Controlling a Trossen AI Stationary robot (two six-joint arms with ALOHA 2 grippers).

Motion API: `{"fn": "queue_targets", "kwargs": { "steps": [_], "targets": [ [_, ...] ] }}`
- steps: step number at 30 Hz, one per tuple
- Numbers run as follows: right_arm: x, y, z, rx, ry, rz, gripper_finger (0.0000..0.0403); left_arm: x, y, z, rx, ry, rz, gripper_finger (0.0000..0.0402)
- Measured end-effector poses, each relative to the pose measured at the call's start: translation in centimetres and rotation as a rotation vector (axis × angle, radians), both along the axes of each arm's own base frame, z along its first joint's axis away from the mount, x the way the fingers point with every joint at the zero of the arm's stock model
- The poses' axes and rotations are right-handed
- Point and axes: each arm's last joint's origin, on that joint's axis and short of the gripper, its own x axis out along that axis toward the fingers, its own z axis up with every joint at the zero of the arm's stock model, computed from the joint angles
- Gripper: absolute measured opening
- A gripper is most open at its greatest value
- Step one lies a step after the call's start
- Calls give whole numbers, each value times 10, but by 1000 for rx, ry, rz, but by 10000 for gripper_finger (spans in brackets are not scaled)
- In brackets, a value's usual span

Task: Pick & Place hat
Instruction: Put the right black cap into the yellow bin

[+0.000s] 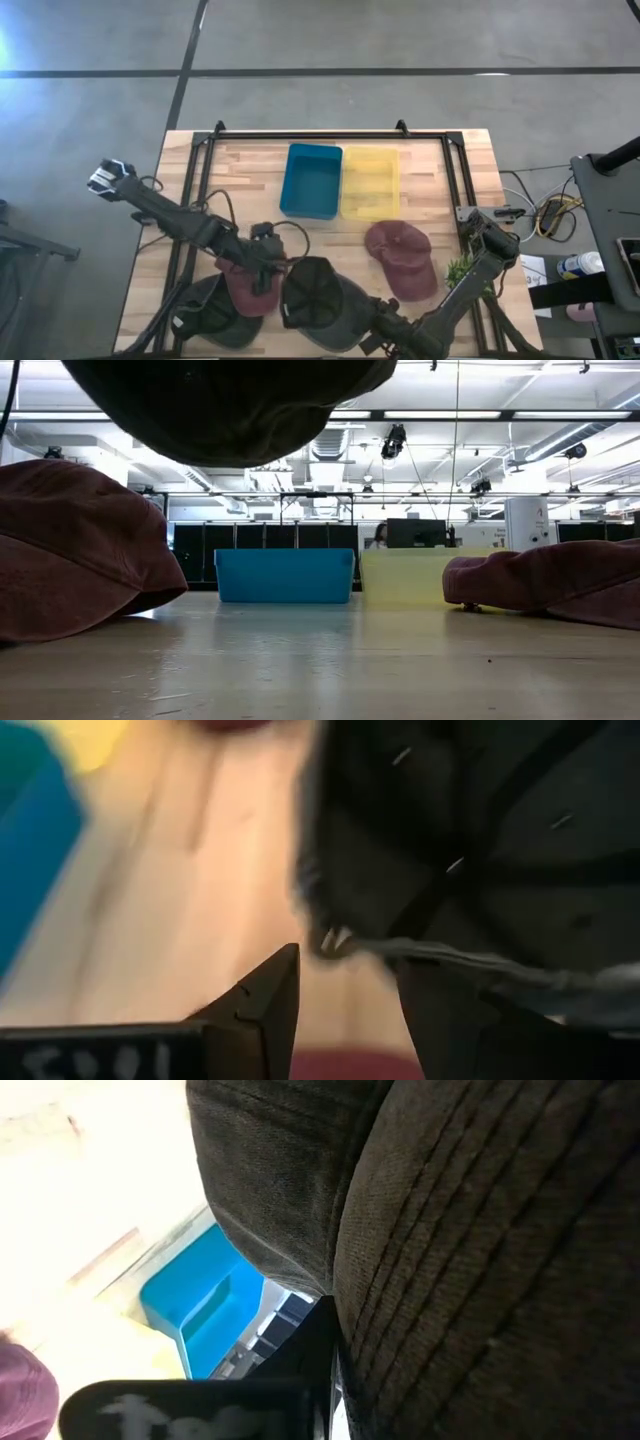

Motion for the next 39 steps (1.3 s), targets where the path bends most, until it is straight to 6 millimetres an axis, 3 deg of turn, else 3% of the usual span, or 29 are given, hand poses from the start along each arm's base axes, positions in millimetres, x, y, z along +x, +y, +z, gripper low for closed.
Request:
{"fn": "queue_targets", "kwargs": {
  "steps": [6,10,18,25,30,39],
  "targets": [
    [3,-3,0,37,-27,-26,23,19,-13,18,-162,-192,-42,161],
    [11,-10,0,59,-45,-60,23,32,-24,27,-174,-226,-63,161],
    [36,-28,2,82,-130,-133,23,66,-45,4,-83,-95,-94,161],
    [38,-27,-1,98,-86,-109,23,89,-54,-2,110,8,-156,161],
    [38,-27,-5,119,-96,-112,23,95,-61,18,176,-31,-205,161],
    [39,-28,-7,139,-68,-107,23,81,-54,44,205,-12,-228,161]
  ]
}}
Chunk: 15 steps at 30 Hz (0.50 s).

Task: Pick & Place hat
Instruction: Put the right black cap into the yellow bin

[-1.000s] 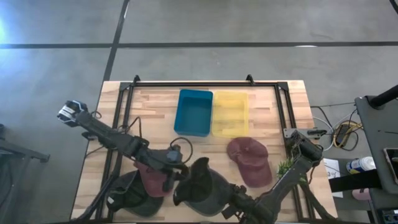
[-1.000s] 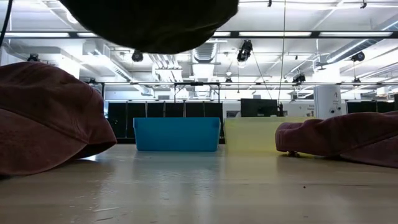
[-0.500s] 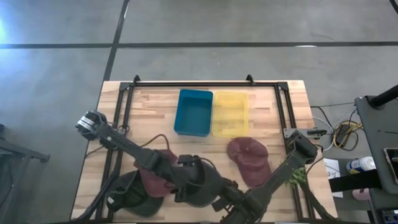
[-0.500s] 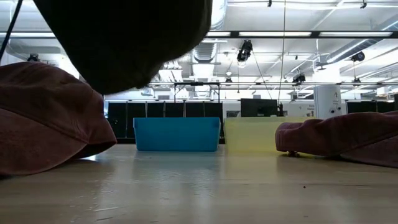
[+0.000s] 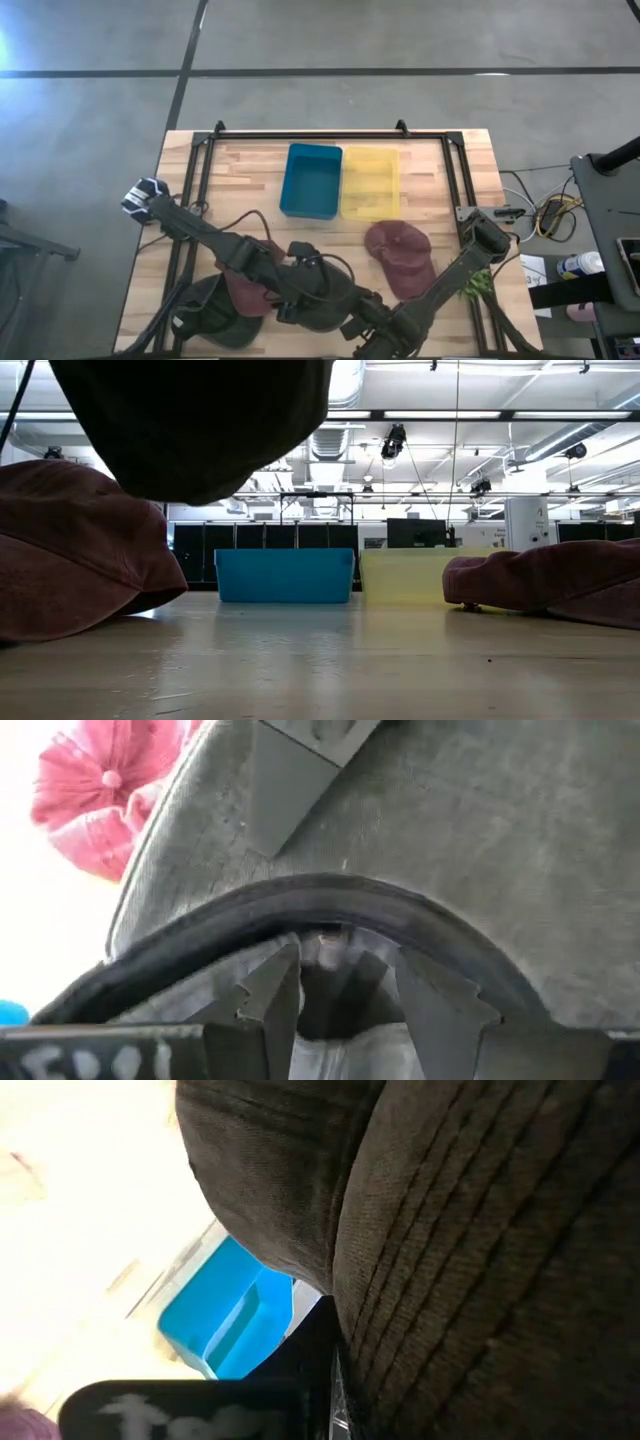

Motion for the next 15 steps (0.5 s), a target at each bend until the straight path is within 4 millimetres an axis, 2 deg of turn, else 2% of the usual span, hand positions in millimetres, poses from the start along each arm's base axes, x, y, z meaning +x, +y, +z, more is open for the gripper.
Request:
{"fn": "queue_targets", "kwargs": {
  "steps": [5,12,15],
  "targets": [
    [0,0,0,-3,1,0,23,-9,4,-2,13,102,21,161],
    [-2,1,1,-9,-67,-32,23,-46,20,25,85,271,145,161],
    [-3,1,3,7,-168,-78,23,-67,27,39,143,253,234,161]
  ]
}}
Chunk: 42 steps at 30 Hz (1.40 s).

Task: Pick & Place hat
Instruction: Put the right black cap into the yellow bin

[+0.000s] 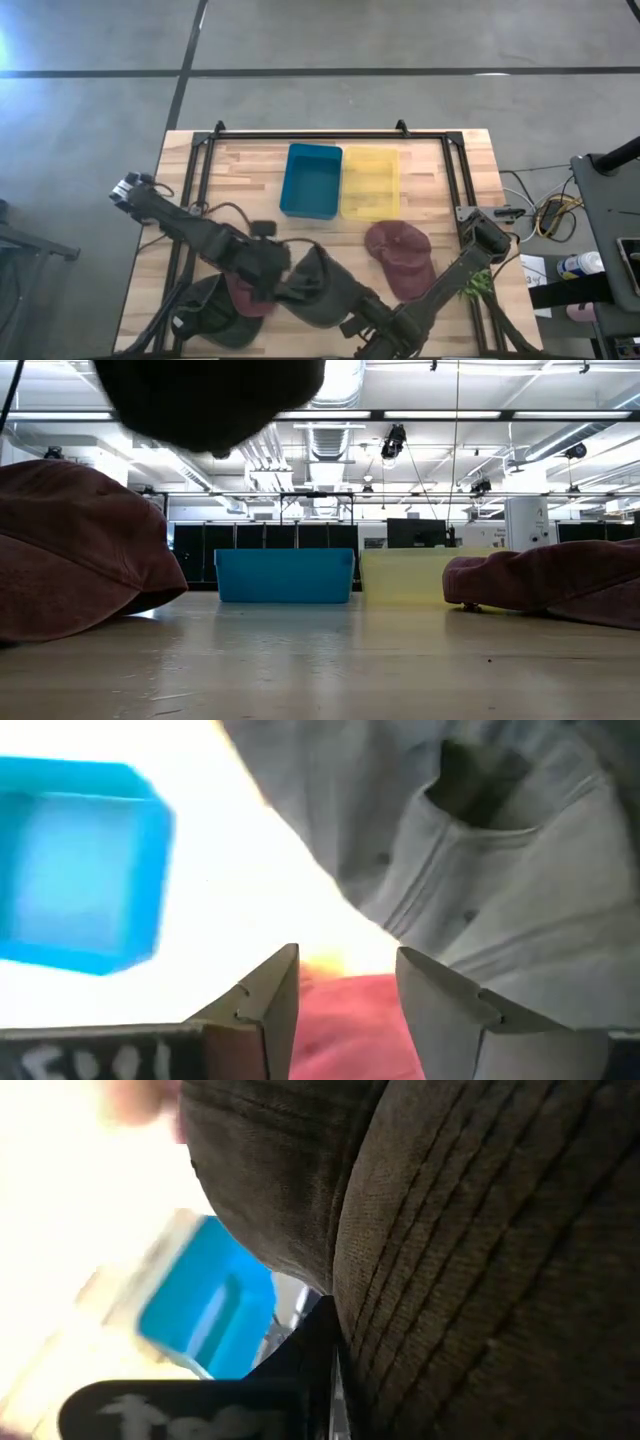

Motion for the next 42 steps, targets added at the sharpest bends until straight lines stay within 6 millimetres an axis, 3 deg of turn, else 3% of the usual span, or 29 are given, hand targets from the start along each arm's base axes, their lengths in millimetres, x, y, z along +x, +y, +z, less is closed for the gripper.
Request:
{"fn": "queue_targets", "kwargs": {
  "steps": [7,12,19,27,31,38,42],
  "targets": [
    [-7,1,2,14,-205,-65,23,-36,-2,27,83,-240,147,161],
    [-6,-1,1,203,-383,-116,23,-53,-12,35,154,-329,110,161],
    [1,-20,-9,569,-607,-268,23,-67,-17,44,273,-467,138,161],
    [-5,-59,-14,690,-840,-449,23,-80,-4,33,401,-321,151,161],
    [-6,-81,-12,775,-1028,-543,23,-81,-1,31,441,-350,204,161],
    [1,-111,-23,1048,-1438,-783,23,-72,6,16,533,-392,265,161],
    [11,-120,-29,1136,-1533,-864,23,-61,15,4,507,-379,329,161]
  ]
}}
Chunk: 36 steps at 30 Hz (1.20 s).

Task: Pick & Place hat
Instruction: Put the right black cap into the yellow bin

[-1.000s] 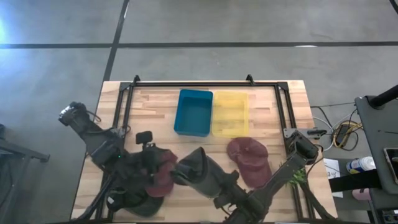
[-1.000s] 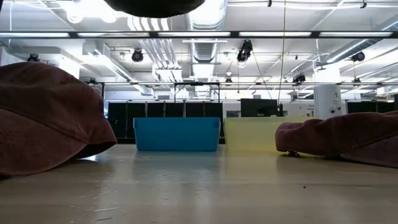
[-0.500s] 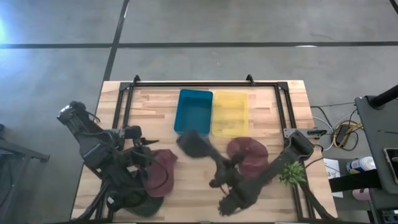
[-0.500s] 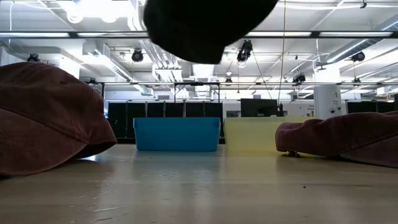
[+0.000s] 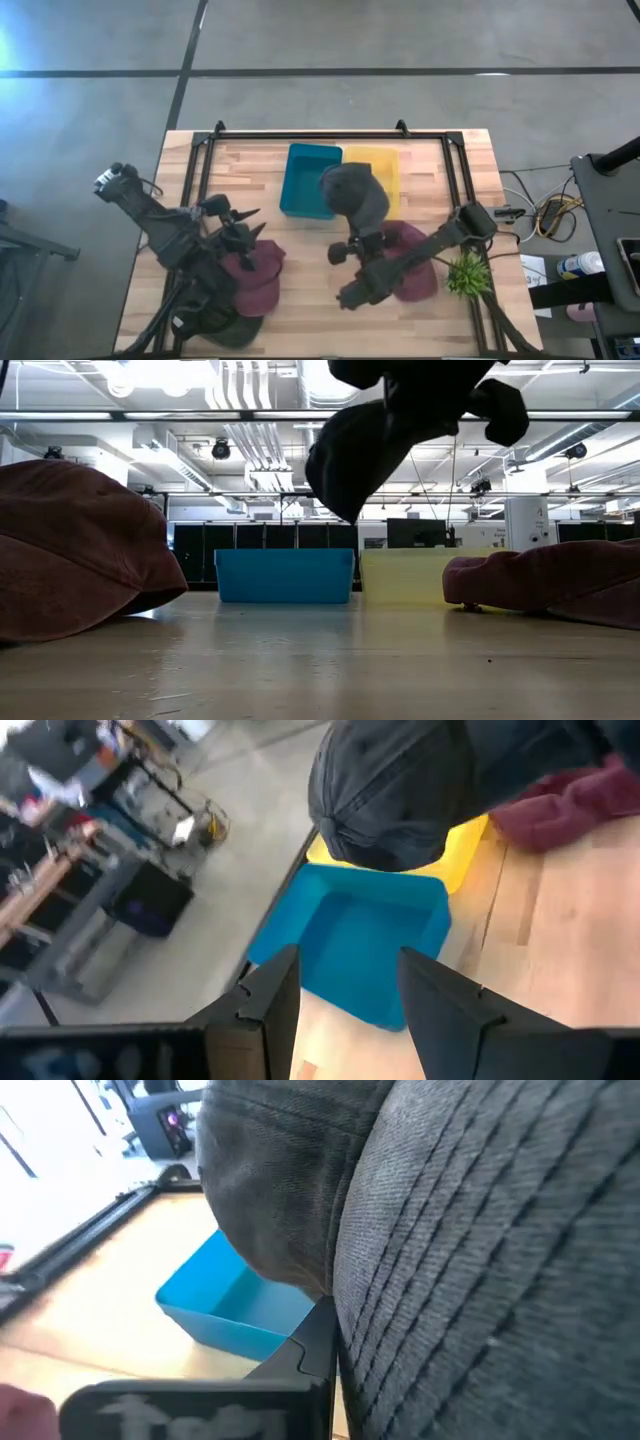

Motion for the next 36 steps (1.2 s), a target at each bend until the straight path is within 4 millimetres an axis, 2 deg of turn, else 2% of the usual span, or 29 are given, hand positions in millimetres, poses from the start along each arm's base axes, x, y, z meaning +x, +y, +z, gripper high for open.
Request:
{"fn": "queue_targets", "kwargs": {
  "steps": [3,6,12,18,20,22,25,28,36],
  "targets": [
    [3,-9,1,12,-17,-31,23,9,6,-7,-74,51,-11,161],
    [1,-22,4,36,-24,-76,23,19,9,-15,-127,117,-104,161],
    [-14,-44,15,71,-27,-134,23,33,22,-13,-167,64,-209,161],
    [-34,-70,23,154,-64,-210,23,47,60,-3,-549,-85,-382,161],
    [-40,-81,22,193,-93,-241,23,52,74,-1,-625,-155,-439,161],
    [-46,-93,23,240,-159,-273,23,55,88,0,-631,-201,-443,161],
    [-50,-108,16,324,-273,-309,23,58,104,1,-578,-210,-420,161],
    [-54,-120,0,377,-351,-341,23,59,113,1,-534,-209,-417,161],
    [-44,-148,-33,463,-526,-387,23,61,120,1,-524,-215,-395,161]
  ]
}}
